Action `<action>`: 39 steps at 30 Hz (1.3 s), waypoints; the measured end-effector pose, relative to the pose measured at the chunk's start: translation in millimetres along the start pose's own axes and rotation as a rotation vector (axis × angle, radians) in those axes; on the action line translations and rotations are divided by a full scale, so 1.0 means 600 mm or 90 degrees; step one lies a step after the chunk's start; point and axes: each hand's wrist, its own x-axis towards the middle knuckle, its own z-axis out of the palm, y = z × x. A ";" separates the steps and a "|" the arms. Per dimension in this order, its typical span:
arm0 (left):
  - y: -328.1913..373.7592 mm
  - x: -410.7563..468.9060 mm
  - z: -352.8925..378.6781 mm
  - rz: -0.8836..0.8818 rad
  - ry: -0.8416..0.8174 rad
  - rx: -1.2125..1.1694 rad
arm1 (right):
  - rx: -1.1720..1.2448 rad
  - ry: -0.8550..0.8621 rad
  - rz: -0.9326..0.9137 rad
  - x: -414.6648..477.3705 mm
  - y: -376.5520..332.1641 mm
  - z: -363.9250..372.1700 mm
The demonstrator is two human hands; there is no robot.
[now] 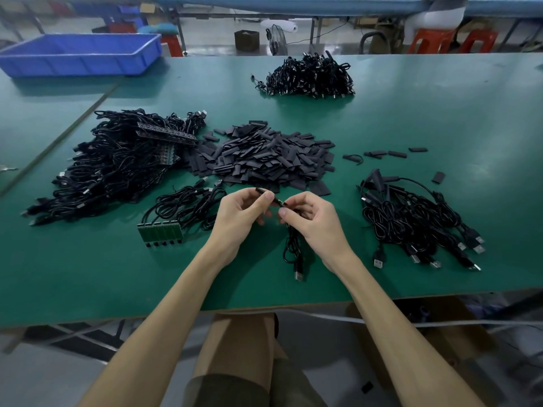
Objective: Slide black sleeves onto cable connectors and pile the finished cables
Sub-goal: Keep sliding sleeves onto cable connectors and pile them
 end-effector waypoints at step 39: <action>0.011 0.005 0.012 -0.014 -0.114 0.117 | 0.052 0.018 -0.013 -0.013 -0.010 -0.007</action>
